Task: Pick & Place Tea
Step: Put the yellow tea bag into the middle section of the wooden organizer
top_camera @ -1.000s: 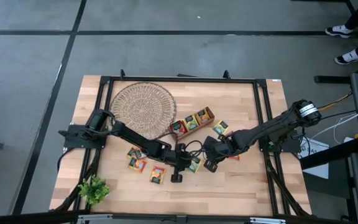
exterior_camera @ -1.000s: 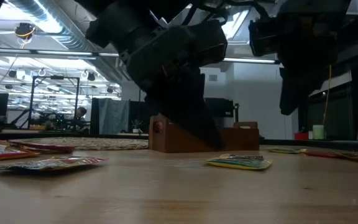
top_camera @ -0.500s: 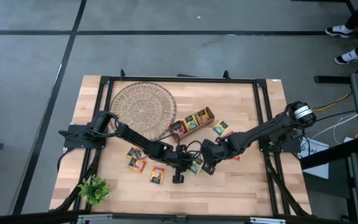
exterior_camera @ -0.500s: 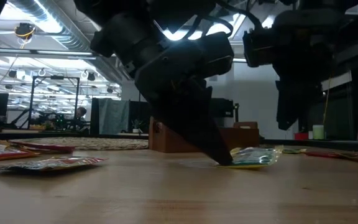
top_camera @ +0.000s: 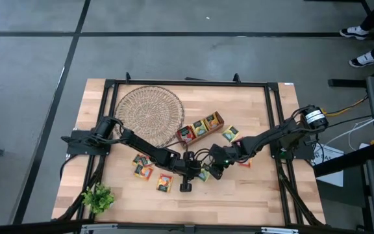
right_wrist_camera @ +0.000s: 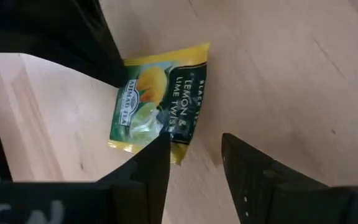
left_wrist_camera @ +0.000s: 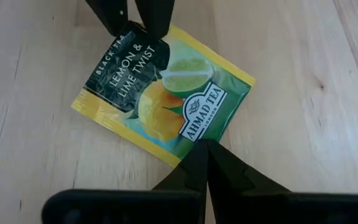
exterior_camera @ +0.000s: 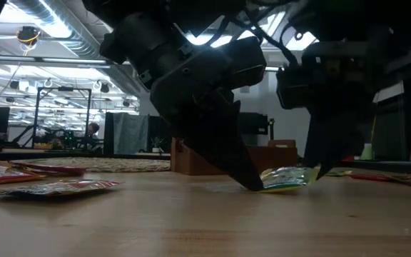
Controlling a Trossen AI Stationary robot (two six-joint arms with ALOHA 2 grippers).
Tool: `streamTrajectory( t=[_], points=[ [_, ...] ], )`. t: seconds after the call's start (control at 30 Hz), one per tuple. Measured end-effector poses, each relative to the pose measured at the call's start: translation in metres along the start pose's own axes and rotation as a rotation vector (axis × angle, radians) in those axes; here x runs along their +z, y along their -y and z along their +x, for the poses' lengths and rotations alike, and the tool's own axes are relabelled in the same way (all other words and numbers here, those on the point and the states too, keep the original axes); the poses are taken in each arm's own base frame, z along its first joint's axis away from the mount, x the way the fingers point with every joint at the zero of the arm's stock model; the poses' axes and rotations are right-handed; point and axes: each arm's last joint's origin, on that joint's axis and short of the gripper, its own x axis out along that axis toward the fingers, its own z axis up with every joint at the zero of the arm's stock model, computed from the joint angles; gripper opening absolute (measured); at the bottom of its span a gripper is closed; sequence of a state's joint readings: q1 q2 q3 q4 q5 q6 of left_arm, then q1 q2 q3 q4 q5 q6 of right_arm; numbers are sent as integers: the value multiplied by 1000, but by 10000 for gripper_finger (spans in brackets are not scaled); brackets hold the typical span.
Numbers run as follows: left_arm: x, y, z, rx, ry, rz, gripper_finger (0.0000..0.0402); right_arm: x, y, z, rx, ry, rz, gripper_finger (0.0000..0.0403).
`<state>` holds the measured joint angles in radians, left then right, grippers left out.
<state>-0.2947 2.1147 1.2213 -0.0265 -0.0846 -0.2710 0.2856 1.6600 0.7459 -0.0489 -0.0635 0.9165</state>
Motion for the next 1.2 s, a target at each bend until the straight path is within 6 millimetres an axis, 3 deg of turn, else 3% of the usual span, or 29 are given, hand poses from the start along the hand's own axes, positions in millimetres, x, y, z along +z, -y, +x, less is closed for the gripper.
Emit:
streamTrajectory(
  t=[0.27,0.57,0.83,1.0,1.2],
  points=[
    [0,-1,0,3,1,-5,3,0,0,2,84,20,-2,133],
    [0,-1,0,6,8,-6,6,0,0,2,85,22,-11,11],
    [4,0,-4,-3,15,17,8,0,0,2,82,21,-36,5],
    [7,-3,-31,25,-52,24,5,0,1,2,75,26,-59,4],
    [21,-5,-87,49,-80,22,7,5,-6,0,93,34,-127,4]
  ],
)
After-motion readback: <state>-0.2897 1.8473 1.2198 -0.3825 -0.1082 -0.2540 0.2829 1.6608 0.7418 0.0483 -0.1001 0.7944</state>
